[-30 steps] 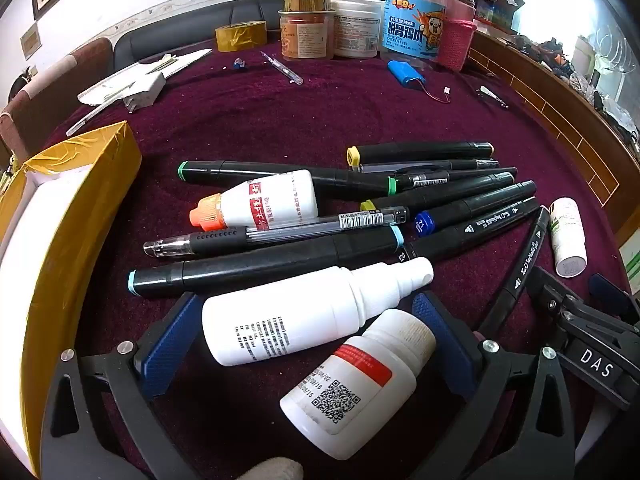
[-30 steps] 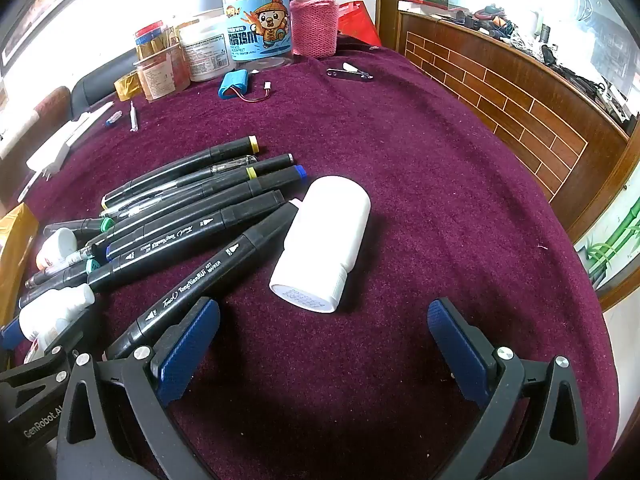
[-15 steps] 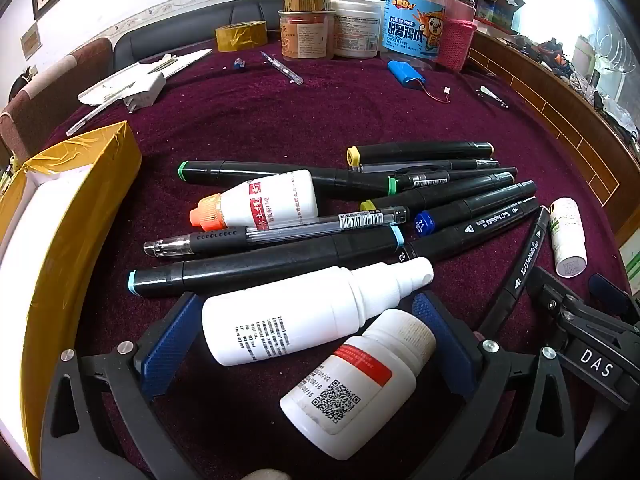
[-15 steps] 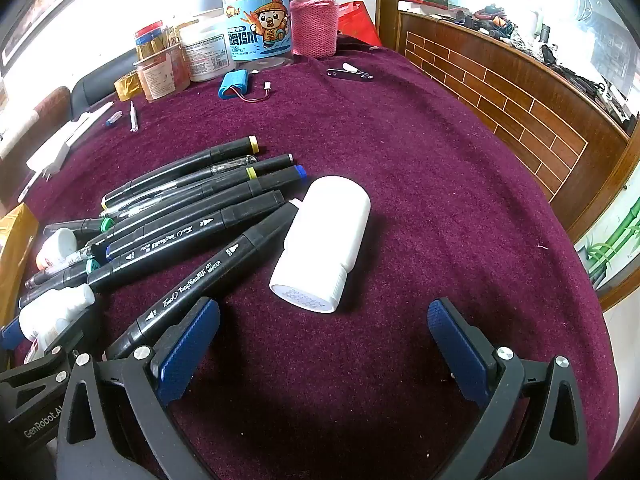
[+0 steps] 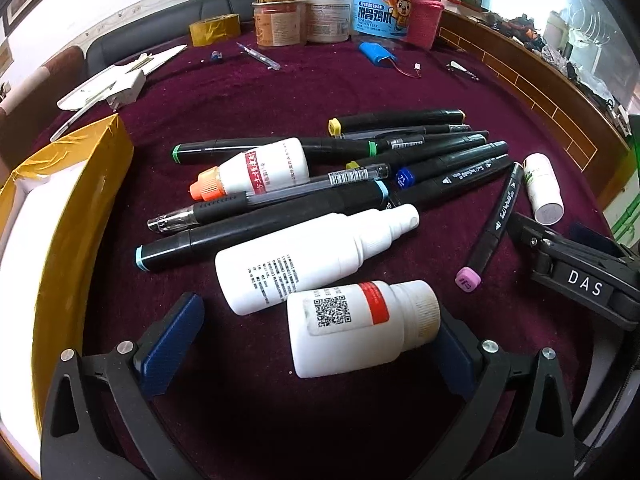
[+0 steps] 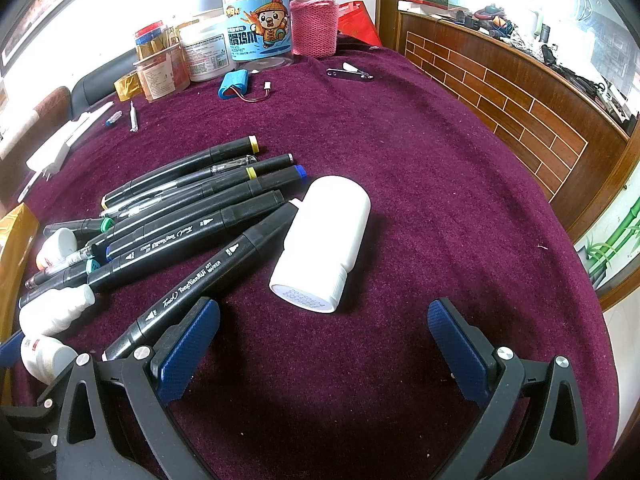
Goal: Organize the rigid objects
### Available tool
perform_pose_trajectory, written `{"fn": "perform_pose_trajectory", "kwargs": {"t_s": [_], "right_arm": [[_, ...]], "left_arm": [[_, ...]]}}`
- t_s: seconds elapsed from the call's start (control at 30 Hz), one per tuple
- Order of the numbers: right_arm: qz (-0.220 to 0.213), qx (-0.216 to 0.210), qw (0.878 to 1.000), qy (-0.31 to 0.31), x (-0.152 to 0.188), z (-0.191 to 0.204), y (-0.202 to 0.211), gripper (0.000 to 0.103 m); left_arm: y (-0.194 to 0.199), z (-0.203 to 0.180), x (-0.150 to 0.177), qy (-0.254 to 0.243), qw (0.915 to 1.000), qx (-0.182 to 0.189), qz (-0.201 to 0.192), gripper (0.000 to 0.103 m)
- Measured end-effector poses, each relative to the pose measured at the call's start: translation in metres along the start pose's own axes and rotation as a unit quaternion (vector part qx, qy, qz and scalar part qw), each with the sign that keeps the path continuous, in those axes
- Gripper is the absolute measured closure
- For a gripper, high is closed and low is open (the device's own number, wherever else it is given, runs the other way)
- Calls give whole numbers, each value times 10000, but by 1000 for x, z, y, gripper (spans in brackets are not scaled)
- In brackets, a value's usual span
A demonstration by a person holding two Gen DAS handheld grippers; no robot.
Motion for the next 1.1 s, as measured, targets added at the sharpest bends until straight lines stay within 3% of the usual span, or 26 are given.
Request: {"fn": "perform_pose_trajectory", "kwargs": {"t_s": [0.4, 0.7, 0.87, 0.97, 1.1], "right_arm": [[21, -71, 10000, 28, 0, -1, 0, 1], [397, -200, 9989, 151, -6, 1, 2, 1], [448, -211, 9987, 114, -2, -2, 6, 3], [86, -177, 9998, -31, 1, -9, 26, 4], [-1104, 250, 9936, -28, 4, -19, 88, 4]], "left_arm": [[0, 1, 0, 6, 10000, -3, -22, 0], [0, 0, 0, 0, 10000, -21, -5, 0], [7, 10, 0, 258, 9990, 354, -108, 0], [20, 22, 0, 598, 9961, 538, -352, 0], [52, 15, 4, 468, 9938, 532, -863, 0]]}}
Point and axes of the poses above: each gripper's, at about its wrist camera, not at the fingertips, and y roughly against the way its jaws point, z to its left, x to its underside, the point moved 2 cm from there along -y, roughly the way its jaws point, and after that the axes turned 6 degrees about y, right-handed, at the moved point
